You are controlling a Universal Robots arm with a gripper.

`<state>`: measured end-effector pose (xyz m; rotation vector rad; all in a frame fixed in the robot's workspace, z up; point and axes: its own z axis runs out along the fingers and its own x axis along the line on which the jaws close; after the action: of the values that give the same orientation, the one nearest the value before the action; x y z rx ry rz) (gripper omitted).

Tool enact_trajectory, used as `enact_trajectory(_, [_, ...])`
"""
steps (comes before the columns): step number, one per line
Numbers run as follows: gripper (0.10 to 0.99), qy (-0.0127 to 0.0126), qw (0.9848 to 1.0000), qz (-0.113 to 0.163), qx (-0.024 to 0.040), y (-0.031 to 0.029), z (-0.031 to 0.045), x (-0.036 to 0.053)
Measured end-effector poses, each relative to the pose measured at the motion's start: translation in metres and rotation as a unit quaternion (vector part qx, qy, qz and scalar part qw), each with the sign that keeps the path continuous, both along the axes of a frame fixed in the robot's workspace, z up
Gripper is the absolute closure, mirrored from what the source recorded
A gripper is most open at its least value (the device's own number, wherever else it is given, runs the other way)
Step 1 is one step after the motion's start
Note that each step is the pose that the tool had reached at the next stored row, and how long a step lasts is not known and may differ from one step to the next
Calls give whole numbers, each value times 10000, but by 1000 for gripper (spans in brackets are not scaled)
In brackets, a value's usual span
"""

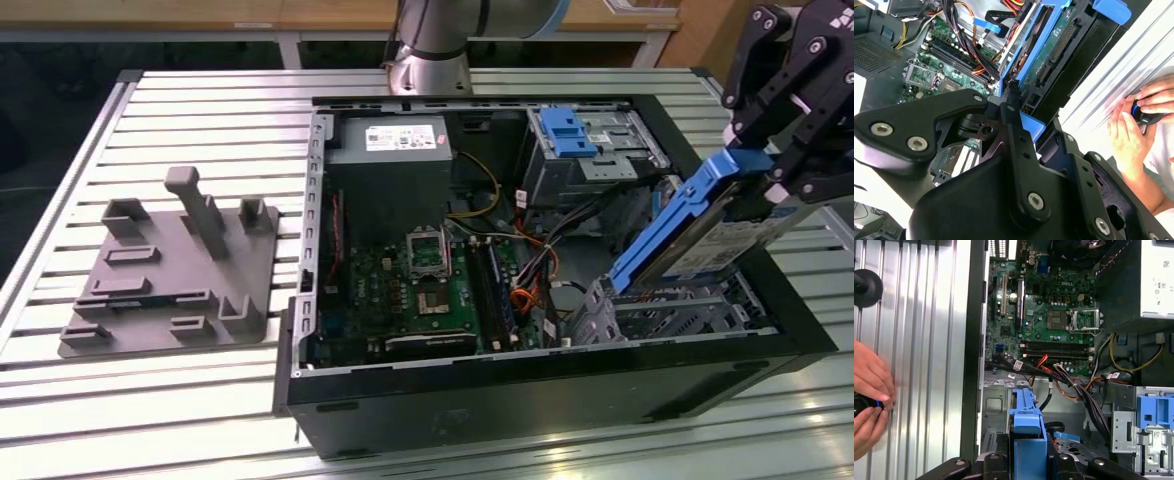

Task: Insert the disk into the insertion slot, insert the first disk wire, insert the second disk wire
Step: 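Insert the disk into the insertion slot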

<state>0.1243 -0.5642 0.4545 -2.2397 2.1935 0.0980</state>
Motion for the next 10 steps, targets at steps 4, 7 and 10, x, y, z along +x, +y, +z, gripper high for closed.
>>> enact_trajectory(4, [722,0,10000,-7,0,0,-23,0])
enact_trajectory(7, [722,0,10000,-17,0,0,-40,0])
enact_trajectory(10, [722,0,10000,-29,-1,0,-59,0])
